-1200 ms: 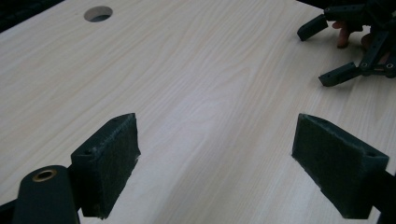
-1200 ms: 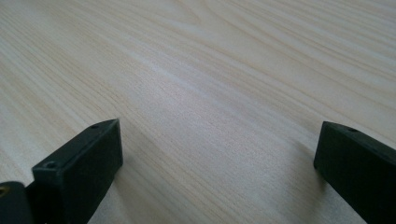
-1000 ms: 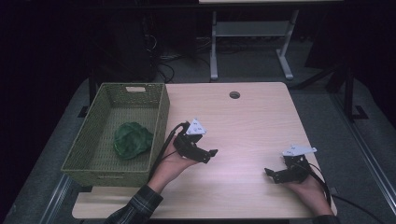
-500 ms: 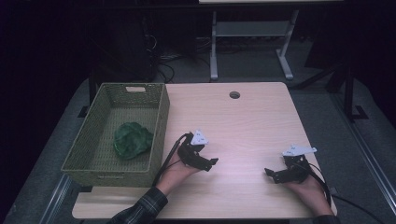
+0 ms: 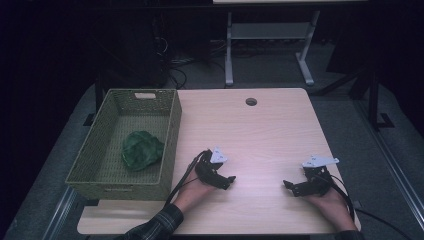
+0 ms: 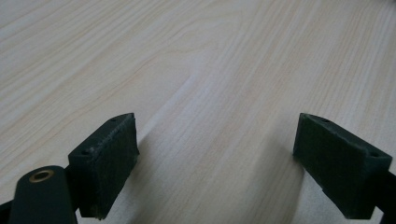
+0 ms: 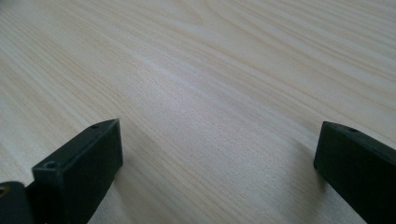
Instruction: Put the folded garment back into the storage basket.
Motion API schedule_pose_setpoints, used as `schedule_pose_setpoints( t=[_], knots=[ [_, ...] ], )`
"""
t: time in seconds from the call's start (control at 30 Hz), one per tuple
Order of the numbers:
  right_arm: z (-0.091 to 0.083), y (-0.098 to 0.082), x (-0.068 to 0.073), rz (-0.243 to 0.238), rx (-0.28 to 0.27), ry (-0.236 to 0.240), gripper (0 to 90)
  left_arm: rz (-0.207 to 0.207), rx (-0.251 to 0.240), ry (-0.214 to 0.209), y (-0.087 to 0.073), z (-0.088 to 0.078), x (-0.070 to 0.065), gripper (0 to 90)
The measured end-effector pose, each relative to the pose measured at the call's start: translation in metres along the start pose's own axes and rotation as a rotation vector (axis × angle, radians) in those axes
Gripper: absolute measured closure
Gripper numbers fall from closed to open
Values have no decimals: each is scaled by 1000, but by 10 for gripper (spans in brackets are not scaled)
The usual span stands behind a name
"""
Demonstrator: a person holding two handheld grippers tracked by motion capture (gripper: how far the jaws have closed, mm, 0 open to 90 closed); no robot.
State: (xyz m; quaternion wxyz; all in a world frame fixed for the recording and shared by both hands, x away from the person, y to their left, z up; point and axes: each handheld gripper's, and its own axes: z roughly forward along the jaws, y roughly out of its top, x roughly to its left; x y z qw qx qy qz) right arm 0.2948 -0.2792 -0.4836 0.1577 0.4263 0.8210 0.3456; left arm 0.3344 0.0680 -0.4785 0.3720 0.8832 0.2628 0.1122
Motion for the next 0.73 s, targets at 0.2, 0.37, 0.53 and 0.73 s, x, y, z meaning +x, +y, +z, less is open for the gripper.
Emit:
schedule_pose_setpoints(
  t=[0.2,0.37,0.53,0.73],
  knots=[
    [0,0,0,-1,0,0,9,3,-4,-3,0,0,0,129],
    [0,0,0,-1,0,0,9,2,-4,-3,0,0,0,129],
    [0,0,0,-1,0,0,9,2,-4,-4,0,0,0,129],
    [0,0,0,-1,0,0,9,2,-4,-4,0,0,0,128]
  ],
)
